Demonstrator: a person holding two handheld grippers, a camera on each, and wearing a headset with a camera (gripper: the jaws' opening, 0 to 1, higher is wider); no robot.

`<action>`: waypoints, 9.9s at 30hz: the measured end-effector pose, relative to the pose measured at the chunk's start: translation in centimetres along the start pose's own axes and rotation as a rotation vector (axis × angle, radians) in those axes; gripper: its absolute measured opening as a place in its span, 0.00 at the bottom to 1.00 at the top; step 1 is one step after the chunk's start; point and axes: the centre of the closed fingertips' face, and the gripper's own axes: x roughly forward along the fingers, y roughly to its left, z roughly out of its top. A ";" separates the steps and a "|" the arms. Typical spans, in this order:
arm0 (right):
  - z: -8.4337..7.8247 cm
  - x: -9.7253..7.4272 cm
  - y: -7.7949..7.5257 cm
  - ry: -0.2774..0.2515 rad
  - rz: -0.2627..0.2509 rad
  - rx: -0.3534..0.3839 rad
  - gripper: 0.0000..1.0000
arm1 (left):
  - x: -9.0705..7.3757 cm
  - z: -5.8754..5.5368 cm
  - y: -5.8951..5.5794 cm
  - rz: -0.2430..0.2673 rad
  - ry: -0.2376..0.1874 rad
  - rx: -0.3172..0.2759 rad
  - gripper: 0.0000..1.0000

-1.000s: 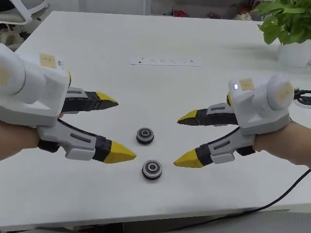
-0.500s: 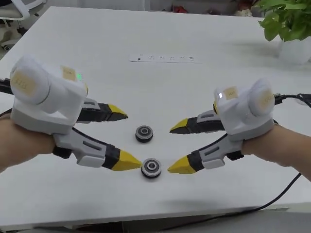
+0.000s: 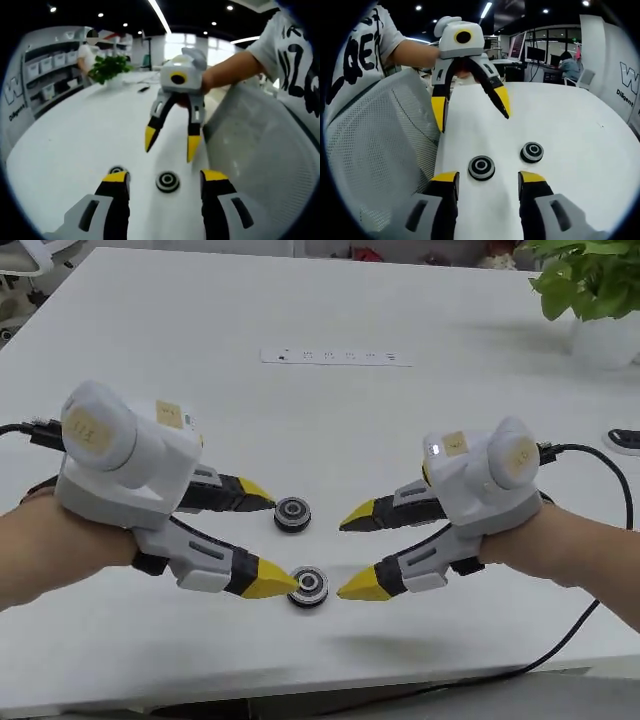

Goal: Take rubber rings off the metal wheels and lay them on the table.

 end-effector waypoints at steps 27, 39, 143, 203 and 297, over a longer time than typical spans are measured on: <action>-0.7 2.4 1.2 0.026 0.083 0.014 0.35 | 3.1 -2.8 -1.1 -0.076 0.060 -0.049 0.39; -1.3 2.4 1.3 0.032 0.079 0.027 0.34 | 3.9 -3.5 -1.1 -0.082 0.086 -0.043 0.30; -1.7 4.0 1.6 0.020 0.059 0.051 0.26 | 5.5 -3.7 -0.9 -0.013 0.061 0.064 0.14; -2.7 2.7 1.2 0.025 0.078 0.211 0.01 | 5.2 -3.8 -0.8 -0.001 0.072 0.077 0.13; 1.1 1.3 0.5 -0.176 0.105 0.459 0.00 | 1.6 -1.8 -0.6 0.029 -0.006 0.067 0.44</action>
